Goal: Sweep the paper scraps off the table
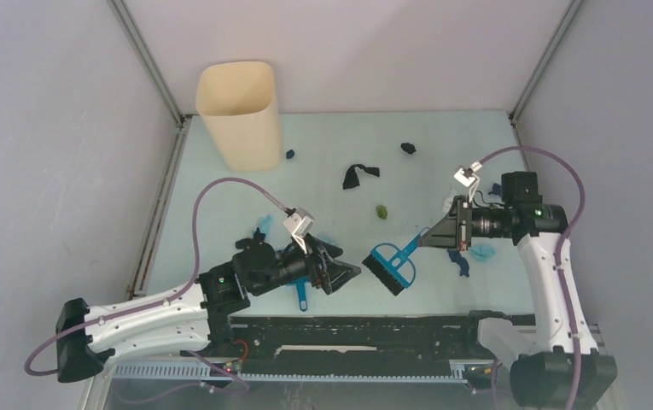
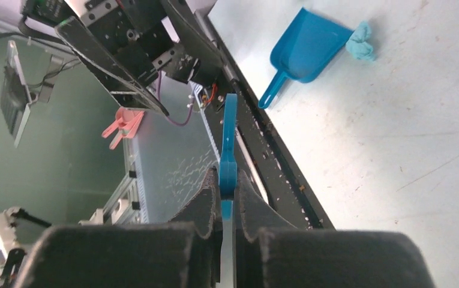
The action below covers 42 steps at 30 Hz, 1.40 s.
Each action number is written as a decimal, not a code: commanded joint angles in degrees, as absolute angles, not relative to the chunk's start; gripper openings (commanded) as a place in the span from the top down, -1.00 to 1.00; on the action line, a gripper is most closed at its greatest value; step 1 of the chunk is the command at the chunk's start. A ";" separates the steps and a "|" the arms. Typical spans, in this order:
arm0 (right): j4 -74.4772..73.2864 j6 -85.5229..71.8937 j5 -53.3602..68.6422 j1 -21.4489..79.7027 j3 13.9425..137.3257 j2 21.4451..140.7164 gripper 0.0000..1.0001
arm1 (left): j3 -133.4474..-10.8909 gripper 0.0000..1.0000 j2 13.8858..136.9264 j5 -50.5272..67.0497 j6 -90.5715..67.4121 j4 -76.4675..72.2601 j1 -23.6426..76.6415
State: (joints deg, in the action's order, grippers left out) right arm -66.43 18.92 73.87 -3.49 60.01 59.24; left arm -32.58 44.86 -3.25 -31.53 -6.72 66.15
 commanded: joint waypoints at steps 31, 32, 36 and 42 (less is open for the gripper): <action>-32.33 -14.13 89.79 -11.33 44.35 47.05 1.00 | -29.41 0.10 63.57 16.85 -42.29 -48.64 64.07; -32.32 -14.04 89.64 -11.38 44.30 46.90 1.00 | -29.52 0.16 64.03 17.12 -42.47 -48.79 64.07; -32.72 -13.49 89.18 -11.43 44.30 46.76 1.00 | -29.81 0.33 65.26 17.16 -43.40 -49.35 64.09; -33.95 -12.58 89.14 -11.39 44.25 45.83 1.00 | -30.13 1.00 63.78 16.42 -43.21 -46.54 64.07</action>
